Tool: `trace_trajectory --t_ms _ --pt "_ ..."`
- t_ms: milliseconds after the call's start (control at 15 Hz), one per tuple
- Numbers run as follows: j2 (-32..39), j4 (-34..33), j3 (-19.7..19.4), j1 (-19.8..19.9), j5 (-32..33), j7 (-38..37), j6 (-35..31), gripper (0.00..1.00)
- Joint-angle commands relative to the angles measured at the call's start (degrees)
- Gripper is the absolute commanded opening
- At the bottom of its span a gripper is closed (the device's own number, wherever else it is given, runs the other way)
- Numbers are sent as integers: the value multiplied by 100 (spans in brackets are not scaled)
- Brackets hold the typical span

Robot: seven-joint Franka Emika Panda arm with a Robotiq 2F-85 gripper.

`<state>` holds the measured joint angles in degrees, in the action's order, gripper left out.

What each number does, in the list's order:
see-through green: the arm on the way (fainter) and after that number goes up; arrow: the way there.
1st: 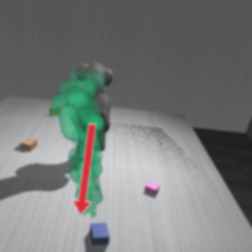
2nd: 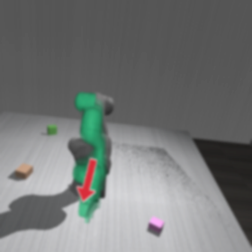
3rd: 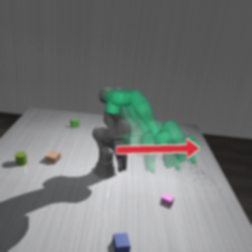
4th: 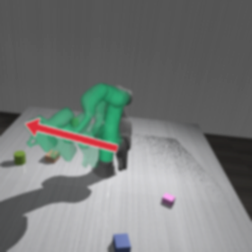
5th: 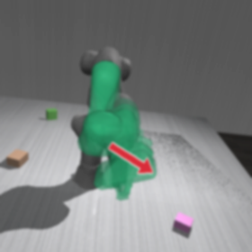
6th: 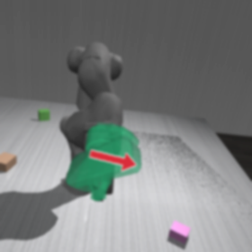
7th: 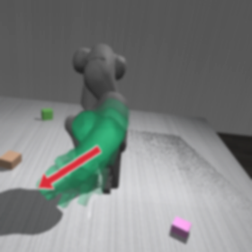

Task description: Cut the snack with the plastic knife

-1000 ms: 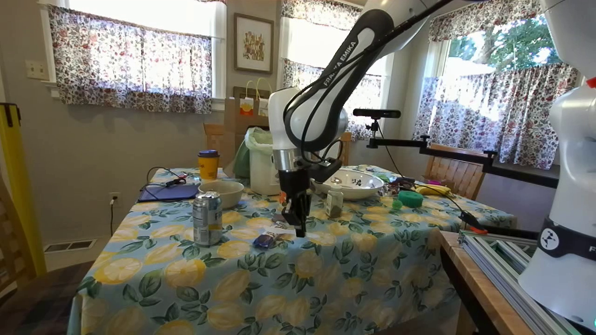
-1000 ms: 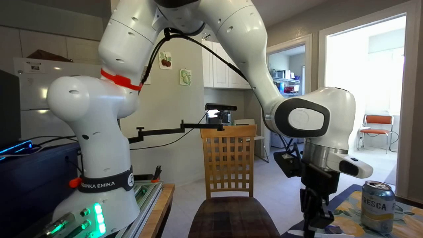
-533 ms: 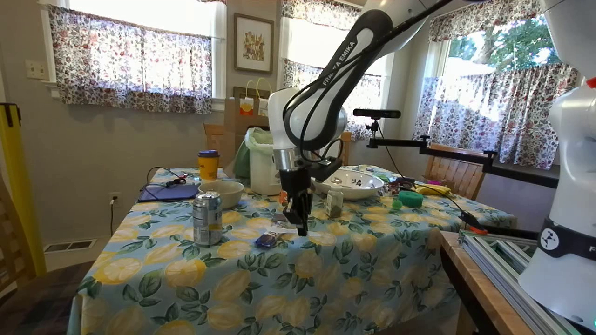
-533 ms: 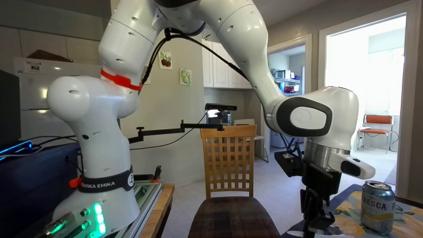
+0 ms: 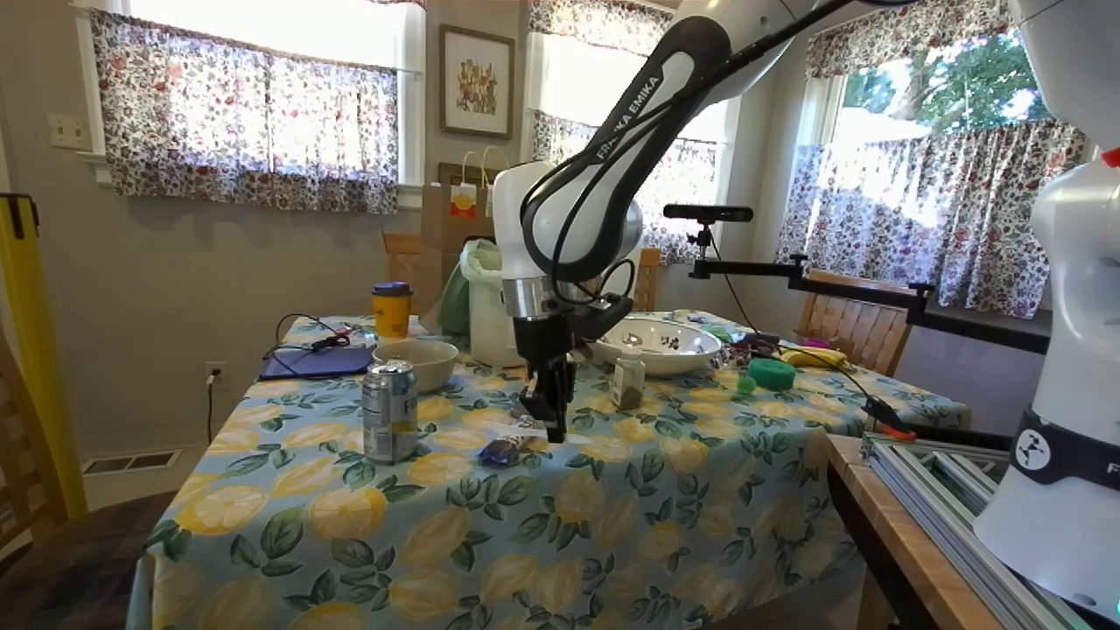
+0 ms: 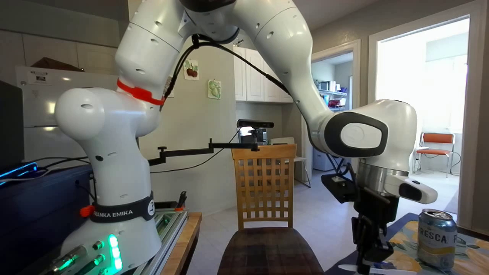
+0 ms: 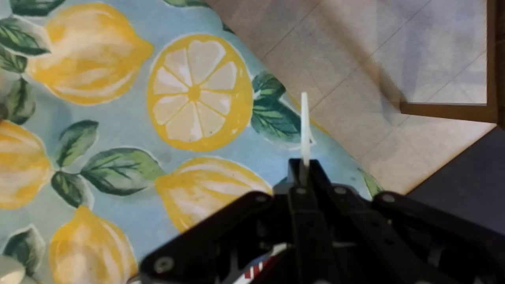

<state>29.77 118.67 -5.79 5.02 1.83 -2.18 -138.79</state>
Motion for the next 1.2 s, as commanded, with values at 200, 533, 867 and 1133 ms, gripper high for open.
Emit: trace_trajectory --t_ms 200,533,867,1133 --pt "374 -468 -120 -81 151 -173 103 1" --pt "135 -181 -223 -180 292 -299 86 1" --pt "-123 151 -335 -260 439 -512 37 1" --pt "-391 514 -364 -253 429 -566 149 1"
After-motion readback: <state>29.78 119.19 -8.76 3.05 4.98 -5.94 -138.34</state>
